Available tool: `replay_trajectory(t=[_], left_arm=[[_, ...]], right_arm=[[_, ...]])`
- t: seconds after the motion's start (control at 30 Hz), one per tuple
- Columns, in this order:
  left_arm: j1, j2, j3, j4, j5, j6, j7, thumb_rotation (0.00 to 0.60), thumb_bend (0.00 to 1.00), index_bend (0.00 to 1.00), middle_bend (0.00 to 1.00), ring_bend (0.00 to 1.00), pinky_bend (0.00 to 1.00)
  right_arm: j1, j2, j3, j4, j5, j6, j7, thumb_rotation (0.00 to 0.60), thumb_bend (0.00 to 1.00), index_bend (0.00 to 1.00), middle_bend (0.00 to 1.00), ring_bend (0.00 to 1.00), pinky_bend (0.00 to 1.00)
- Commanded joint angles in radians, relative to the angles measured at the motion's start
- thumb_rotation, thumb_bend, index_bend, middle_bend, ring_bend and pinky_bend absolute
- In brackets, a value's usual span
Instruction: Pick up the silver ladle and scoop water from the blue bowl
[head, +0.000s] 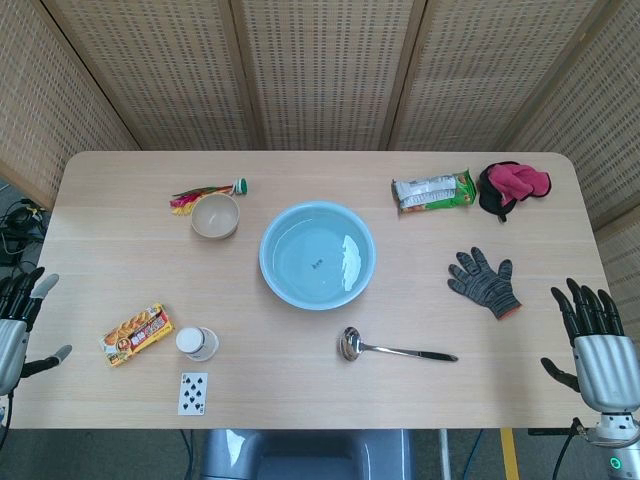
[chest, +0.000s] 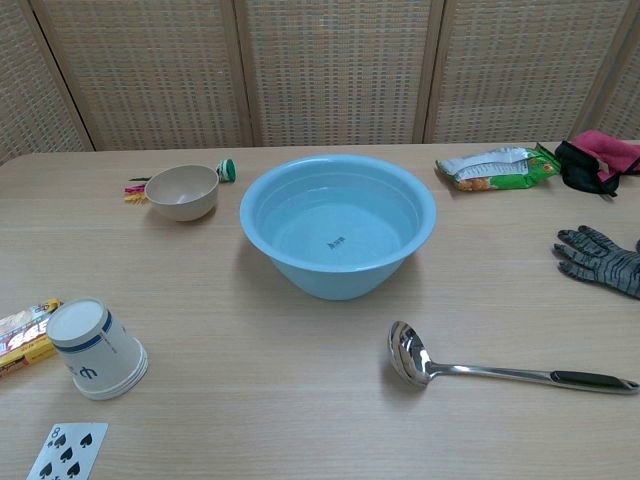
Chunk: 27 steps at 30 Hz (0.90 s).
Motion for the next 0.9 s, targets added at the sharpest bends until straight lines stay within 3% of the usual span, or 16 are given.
replay_trajectory(t=[0.03, 0.23, 0.27, 0.3, 0.37, 0.4, 0.43, 0.5, 0.63, 0.77, 0.9], left_arm=[[0.0, 0.0, 0.0, 0.001, 0.0, -0.001, 0.0, 0.6, 0.0, 0.0, 0.0, 0.0, 0.0], [-0.001, -0.004, -0.001, 0.004, 0.002, 0.0, -0.001, 0.6, 0.0, 0.0, 0.0, 0.0, 0.0], [-0.001, -0.006, -0.002, 0.007, 0.002, 0.002, 0.001, 0.6, 0.0, 0.0, 0.0, 0.0, 0.0], [-0.001, -0.008, -0.003, 0.009, 0.001, 0.002, 0.004, 0.6, 0.0, 0.0, 0.0, 0.0, 0.0], [-0.001, -0.012, -0.004, 0.01, -0.001, 0.002, 0.005, 0.6, 0.0, 0.0, 0.0, 0.0, 0.0], [-0.001, -0.013, -0.004, 0.011, -0.001, 0.002, 0.007, 0.6, 0.0, 0.0, 0.0, 0.0, 0.0], [-0.001, -0.015, -0.004, 0.012, -0.002, 0.002, 0.009, 0.6, 0.0, 0.0, 0.0, 0.0, 0.0], [-0.003, -0.018, -0.003, 0.012, -0.005, -0.004, 0.013, 0.6, 0.0, 0.0, 0.0, 0.0, 0.0], [-0.005, -0.027, -0.005, 0.013, -0.015, -0.013, 0.029, 0.6, 0.0, 0.0, 0.0, 0.0, 0.0], [-0.008, -0.033, -0.01, 0.016, -0.028, -0.02, 0.04, 0.6, 0.0, 0.0, 0.0, 0.0, 0.0], [-0.013, -0.037, -0.017, 0.022, -0.047, -0.035, 0.042, 0.6, 0.0, 0.0, 0.0, 0.0, 0.0]], right_arm=[[0.0, 0.0, 0.0, -0.001, 0.0, -0.001, 0.0, 0.6, 0.0, 0.0, 0.0, 0.0, 0.0], [0.002, 0.002, -0.004, -0.004, 0.005, -0.015, 0.006, 0.6, 0.0, 0.0, 0.02, 0.01, 0.0], [0.005, 0.007, -0.007, -0.013, 0.012, -0.031, 0.017, 0.6, 0.0, 0.0, 0.06, 0.06, 0.0], [0.009, 0.011, -0.01, -0.022, 0.018, -0.047, 0.028, 0.6, 0.0, 0.0, 0.19, 0.2, 0.03], [0.032, 0.019, -0.011, -0.035, 0.026, -0.099, 0.051, 0.6, 0.0, 0.0, 0.48, 0.52, 0.26], [0.047, 0.019, -0.011, -0.03, 0.024, -0.122, 0.05, 0.6, 0.0, 0.0, 0.61, 0.67, 0.46], [0.063, 0.02, -0.013, -0.026, 0.023, -0.153, 0.045, 0.6, 0.0, 0.01, 0.7, 0.76, 0.64], [0.111, 0.029, -0.018, -0.032, 0.027, -0.245, 0.045, 0.6, 0.0, 0.03, 0.79, 0.85, 0.82], [0.203, 0.056, -0.025, -0.078, 0.051, -0.429, 0.081, 0.6, 0.0, 0.11, 0.88, 0.93, 0.98], [0.277, 0.051, -0.019, -0.107, 0.117, -0.582, 0.063, 0.6, 0.0, 0.17, 0.94, 0.98, 1.0], [0.322, -0.017, -0.008, -0.108, 0.208, -0.669, 0.018, 0.6, 0.06, 0.36, 0.97, 1.0, 1.0]])
